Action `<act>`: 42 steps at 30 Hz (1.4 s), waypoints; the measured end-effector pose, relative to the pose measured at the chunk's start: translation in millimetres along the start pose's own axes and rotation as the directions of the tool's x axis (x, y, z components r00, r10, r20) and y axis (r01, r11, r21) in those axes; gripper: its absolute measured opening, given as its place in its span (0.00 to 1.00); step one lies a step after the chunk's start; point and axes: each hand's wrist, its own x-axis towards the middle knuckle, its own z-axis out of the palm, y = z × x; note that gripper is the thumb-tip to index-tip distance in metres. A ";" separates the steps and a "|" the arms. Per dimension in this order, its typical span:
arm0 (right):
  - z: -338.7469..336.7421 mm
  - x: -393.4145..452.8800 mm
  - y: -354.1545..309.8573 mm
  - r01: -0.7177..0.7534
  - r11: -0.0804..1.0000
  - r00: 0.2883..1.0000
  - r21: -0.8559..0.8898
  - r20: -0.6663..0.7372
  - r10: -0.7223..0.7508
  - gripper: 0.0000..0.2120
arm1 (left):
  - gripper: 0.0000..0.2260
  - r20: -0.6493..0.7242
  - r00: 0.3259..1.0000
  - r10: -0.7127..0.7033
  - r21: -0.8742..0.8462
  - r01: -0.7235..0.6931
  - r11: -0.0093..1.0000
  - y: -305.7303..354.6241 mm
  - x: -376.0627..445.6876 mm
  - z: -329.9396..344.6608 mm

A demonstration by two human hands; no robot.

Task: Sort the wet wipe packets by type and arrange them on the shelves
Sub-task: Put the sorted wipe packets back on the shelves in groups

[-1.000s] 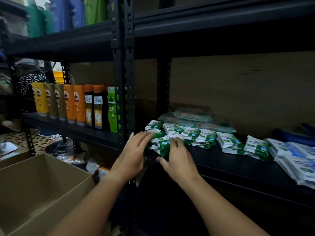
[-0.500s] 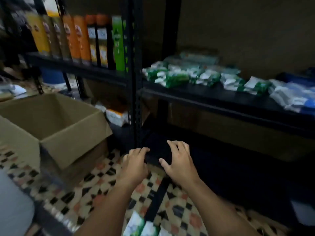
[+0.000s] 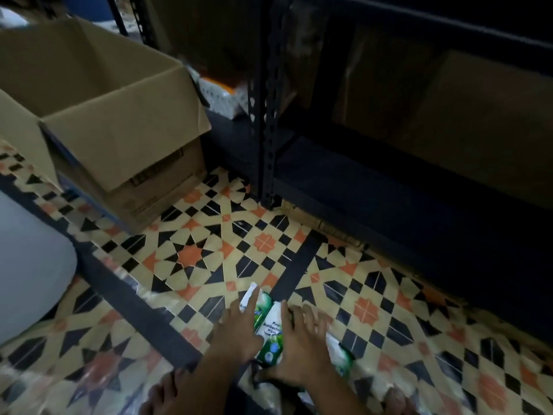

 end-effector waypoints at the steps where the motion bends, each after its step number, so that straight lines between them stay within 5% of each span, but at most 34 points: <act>1: 7.9 2.7 -1.0 -0.007 1.000 0.999 -0.009 -0.032 0.007 0.67 | 0.46 -0.036 0.999 0.013 0.020 -0.012 1.000 -1.1 -0.9 3.0; 9: 34.3 20.7 -2.7 -0.004 1.000 0.961 0.028 -0.276 0.011 0.63 | 0.44 -0.175 0.977 0.121 0.109 -0.103 0.989 -16.8 7.3 8.5; 22: 28.6 29.9 -3.1 -0.021 1.000 0.964 0.020 -0.264 0.026 0.62 | 0.49 -0.121 0.987 0.106 0.277 -0.069 0.958 -17.6 21.9 -2.4; 29: -1.2 32.0 -8.8 0.033 0.999 0.938 -0.027 -0.344 -0.040 0.64 | 0.45 -0.290 0.940 0.178 0.213 -0.118 0.970 -15.6 19.8 -19.7; 33: -48.1 27.3 -5.2 0.049 0.999 0.930 -0.022 -0.364 -0.054 0.63 | 0.36 -0.414 0.872 0.260 0.127 -0.227 0.965 -1.3 15.9 -48.3; 42: -183.0 -24.4 23.0 0.037 0.999 0.857 0.013 -0.515 -0.025 0.62 | 0.22 -0.695 0.560 0.451 0.047 -0.591 0.806 88.3 0.5 -142.4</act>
